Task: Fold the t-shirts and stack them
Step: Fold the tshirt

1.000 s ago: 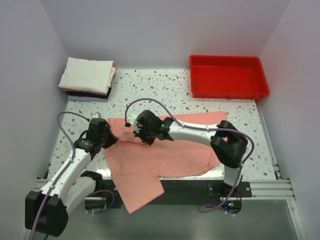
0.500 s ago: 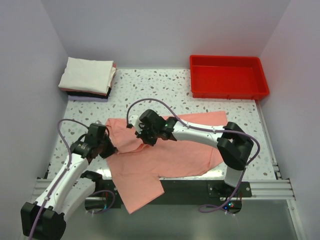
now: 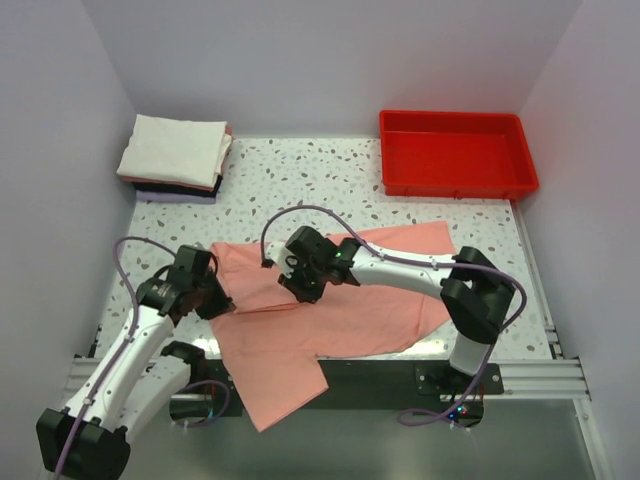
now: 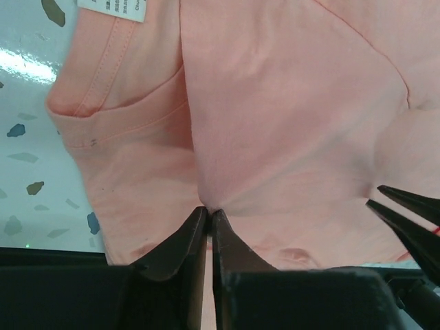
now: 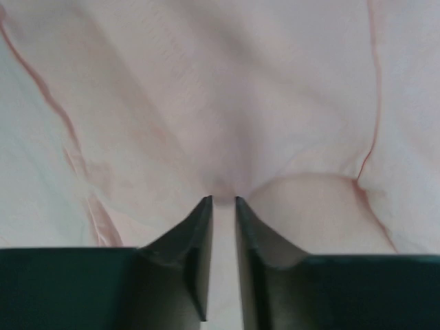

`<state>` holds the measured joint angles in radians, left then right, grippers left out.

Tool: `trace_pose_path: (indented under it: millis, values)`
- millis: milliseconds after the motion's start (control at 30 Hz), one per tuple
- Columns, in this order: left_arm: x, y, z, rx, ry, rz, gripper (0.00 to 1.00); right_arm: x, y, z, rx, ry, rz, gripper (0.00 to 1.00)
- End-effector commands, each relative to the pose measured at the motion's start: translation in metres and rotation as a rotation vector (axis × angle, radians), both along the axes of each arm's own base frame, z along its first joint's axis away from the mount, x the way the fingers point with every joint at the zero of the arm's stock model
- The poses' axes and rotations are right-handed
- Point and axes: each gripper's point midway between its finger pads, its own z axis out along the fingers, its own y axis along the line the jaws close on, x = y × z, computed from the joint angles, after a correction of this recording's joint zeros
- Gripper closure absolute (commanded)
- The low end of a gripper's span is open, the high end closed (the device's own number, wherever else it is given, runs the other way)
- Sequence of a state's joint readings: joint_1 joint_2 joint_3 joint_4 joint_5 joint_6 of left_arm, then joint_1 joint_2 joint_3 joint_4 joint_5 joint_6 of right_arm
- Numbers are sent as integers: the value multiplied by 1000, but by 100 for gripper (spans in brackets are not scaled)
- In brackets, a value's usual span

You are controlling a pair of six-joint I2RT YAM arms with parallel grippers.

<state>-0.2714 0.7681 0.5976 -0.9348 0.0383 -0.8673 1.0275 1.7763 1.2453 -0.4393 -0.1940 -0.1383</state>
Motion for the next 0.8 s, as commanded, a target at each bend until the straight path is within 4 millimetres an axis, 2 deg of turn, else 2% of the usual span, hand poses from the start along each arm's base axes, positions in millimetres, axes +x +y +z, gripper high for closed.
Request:
trace_pose_path:
  millis: [0,33,67,100,133,167,200,300,333,367,467,533,600,633,667,700,733,767]
  values:
    - [-6,-4,10,-18,-11,-38,85,-13,-11,16,21,16,20,73]
    - [-7,-5,11,-22,-13,-36,67,-14,-11,18,24,17,22,58]
    - [-7,-5,14,-25,-21,-36,61,-15,-13,18,27,21,21,32]
    - [-7,-5,15,-27,-22,-33,58,-17,-14,19,29,22,23,22]
    - [-7,-6,17,-31,-26,-35,55,-16,-13,26,50,12,21,5]
    - [-7,-6,18,-30,-31,-35,54,-16,-13,28,58,6,20,1]
    - [-8,-5,20,-25,-27,-33,51,-15,-14,30,61,-2,15,1]
    - [-2,-3,30,-15,-59,-32,32,-4,-16,43,87,-55,-50,1]
    - [0,-4,33,-16,-67,-35,14,-1,-16,46,93,-68,-73,1]
    - [7,-7,38,-27,-94,-44,2,8,-17,57,119,-94,-131,1]
    - [26,-13,46,-38,-148,-58,0,20,-21,68,154,-88,-250,1]
    - [36,-14,44,-26,-156,-60,0,19,-18,70,172,-54,-281,1]
    - [57,-17,48,-26,-217,-55,0,16,-18,64,179,31,-400,1]
    - [65,-16,44,-12,-216,-46,0,15,-18,60,185,61,-457,1]
    - [80,-19,46,-15,-265,-42,0,13,-10,61,236,124,-542,1]
    - [87,-21,45,-22,-280,-38,0,7,-12,46,228,173,-585,1]
    - [93,-23,36,-17,-261,-41,0,7,-7,44,260,217,-648,1]
    - [108,-27,39,-21,-312,-48,0,4,-10,35,248,230,-671,1]
